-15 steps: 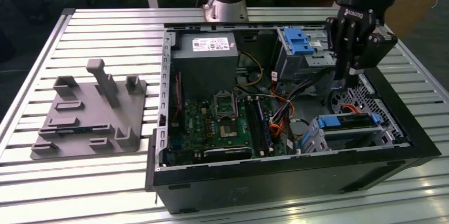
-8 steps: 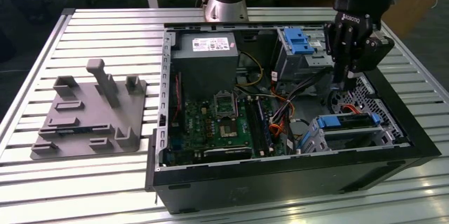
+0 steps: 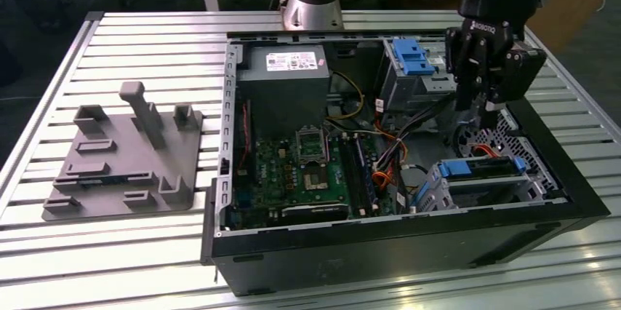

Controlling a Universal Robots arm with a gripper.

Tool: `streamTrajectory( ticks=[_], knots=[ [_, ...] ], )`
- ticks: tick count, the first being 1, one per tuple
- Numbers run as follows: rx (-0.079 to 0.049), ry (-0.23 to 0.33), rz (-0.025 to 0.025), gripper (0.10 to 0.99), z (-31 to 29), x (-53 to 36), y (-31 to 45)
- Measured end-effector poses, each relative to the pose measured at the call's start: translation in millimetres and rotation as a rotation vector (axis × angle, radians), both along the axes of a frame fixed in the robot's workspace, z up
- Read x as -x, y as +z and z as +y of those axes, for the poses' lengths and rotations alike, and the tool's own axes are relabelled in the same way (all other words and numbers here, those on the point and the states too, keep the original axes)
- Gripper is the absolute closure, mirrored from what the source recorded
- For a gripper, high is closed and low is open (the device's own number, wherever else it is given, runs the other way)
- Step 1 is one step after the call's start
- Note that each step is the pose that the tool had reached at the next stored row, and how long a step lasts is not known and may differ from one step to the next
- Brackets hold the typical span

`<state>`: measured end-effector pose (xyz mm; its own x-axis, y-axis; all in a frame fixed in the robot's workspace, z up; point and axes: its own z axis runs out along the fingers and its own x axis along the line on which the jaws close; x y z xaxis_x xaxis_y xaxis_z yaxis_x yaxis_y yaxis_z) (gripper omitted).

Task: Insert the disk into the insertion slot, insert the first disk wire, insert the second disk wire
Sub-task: 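Insert the second disk wire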

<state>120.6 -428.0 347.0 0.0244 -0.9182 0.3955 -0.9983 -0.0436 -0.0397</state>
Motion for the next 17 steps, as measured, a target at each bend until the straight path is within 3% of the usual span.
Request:
streamTrajectory(
  ticks=[3,7,17],
  knots=[
    [0.001,0.000,0.0005,0.533,0.0,-2.2,-3.5],
    [0.010,0.000,0.0056,0.533,0.1,-6.4,-5.3],
    [0.082,0.000,0.0068,0.549,3.2,-6.5,-11.2]
  ],
)
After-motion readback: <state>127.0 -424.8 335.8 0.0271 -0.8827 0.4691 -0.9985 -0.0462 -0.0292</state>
